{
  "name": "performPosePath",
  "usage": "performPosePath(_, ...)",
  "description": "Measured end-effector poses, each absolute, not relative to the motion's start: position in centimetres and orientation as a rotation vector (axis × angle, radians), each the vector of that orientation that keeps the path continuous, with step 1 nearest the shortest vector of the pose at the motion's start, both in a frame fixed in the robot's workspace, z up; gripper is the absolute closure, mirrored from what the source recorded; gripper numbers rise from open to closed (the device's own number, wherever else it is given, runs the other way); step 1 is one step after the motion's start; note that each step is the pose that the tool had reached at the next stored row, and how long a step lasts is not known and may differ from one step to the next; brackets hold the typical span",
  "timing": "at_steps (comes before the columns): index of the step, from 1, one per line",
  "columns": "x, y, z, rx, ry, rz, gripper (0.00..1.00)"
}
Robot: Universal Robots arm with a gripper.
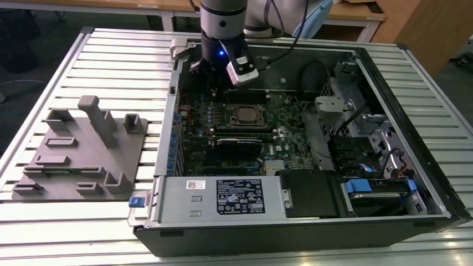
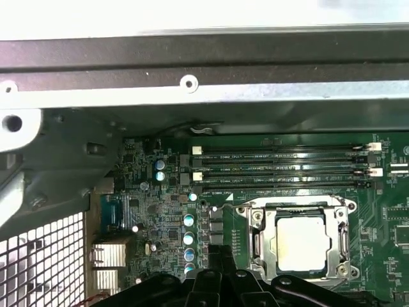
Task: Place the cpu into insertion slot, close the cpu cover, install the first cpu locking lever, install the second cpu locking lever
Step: 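Install the first cpu locking lever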
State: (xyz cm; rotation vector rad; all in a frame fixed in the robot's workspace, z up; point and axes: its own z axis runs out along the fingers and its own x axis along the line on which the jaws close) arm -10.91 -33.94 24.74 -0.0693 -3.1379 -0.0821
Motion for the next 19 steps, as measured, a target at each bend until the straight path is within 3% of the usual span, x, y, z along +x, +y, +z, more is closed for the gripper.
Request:
performPosePath(10,-11.7,-34.0,24.7,-0.069,-3.136,-0.117,0.89)
performPosePath(16,-11.9,-34.0,24.7,-0.069,-3.128,-0.233,0.89)
performPosePath(19,-11.9,-34.0,24.7,-0.069,-3.127,-0.248,0.89)
